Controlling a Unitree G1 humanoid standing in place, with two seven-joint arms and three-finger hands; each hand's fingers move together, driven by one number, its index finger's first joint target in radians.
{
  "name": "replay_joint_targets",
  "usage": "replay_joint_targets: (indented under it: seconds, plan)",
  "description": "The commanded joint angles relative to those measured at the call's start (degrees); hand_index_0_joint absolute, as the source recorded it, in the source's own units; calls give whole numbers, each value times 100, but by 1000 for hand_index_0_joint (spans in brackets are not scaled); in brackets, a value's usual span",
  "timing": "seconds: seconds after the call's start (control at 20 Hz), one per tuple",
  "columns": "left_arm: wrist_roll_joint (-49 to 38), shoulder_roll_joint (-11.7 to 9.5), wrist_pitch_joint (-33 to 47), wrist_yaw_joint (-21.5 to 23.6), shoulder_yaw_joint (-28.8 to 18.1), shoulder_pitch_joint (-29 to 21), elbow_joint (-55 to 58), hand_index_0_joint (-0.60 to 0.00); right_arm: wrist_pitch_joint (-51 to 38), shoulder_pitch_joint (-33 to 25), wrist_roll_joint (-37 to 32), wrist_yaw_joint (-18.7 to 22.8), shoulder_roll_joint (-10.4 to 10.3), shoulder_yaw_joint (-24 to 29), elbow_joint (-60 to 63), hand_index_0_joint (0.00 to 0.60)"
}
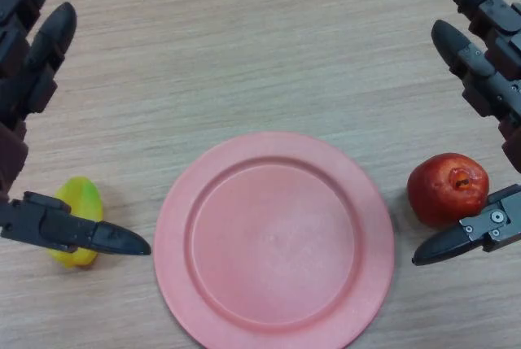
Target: Pick up the red apple and place it on the plate
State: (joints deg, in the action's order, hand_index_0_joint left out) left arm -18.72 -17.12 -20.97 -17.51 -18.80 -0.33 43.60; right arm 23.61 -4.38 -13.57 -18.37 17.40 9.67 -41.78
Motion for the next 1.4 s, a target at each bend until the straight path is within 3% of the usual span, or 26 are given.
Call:
replay_joint_targets:
  seconds: [0.05, 0.35, 0.45, 0.5, 0.6, 0.75, 1.0, 1.05, 1.2, 1.25, 1.3, 1.4]
  plan:
    - [30, -205, 710, 73, -235, -155, 251, 0, -764, -124, -394, 38, 174, 446, -309, 0]
    - [68, -201, 634, 69, -192, -165, 278, 0, -832, -162, -408, 2, 203, 497, -177, 0]
    - [28, -195, 691, 62, -219, -159, 251, 0, -1287, -314, -33, -140, 327, 506, 365, 0]
    - [33, -185, 743, 69, -229, -135, 227, 0, -2108, -517, 642, -258, 443, 483, 1163, 0]
    - [36, -182, 825, 75, -256, -124, 177, 0, -2695, -809, 985, -256, 615, 519, 2130, 0]
    - [116, -144, 969, 132, -205, -100, 155, 0, -3387, -1047, 1386, -186, 665, 265, 3355, 0]
    - [116, -104, 1177, 155, -208, -52, 91, 0, -5066, -1478, 2656, 305, 705, -156, 5786, 0]
    - [110, -106, 1175, 156, -213, -53, 91, 0, -5080, -1481, 2673, 306, 707, -161, 5812, 50]
    - [79, -114, 1224, 188, -237, -54, 59, 0, -5462, -1605, 3337, 672, 813, -188, 6335, 450]
    - [66, -123, 1245, 199, -246, -57, 42, 0, -5542, -1625, 3560, 887, 855, -175, 6441, 550]
    - [54, -137, 1266, 201, -262, -61, 24, 0, -5612, -1597, 3704, 1055, 918, -152, 6365, 600]
    - [19, -165, 1233, 194, -302, -72, 33, 0, -5422, -1448, 3655, 929, 955, -60, 5783, 600]
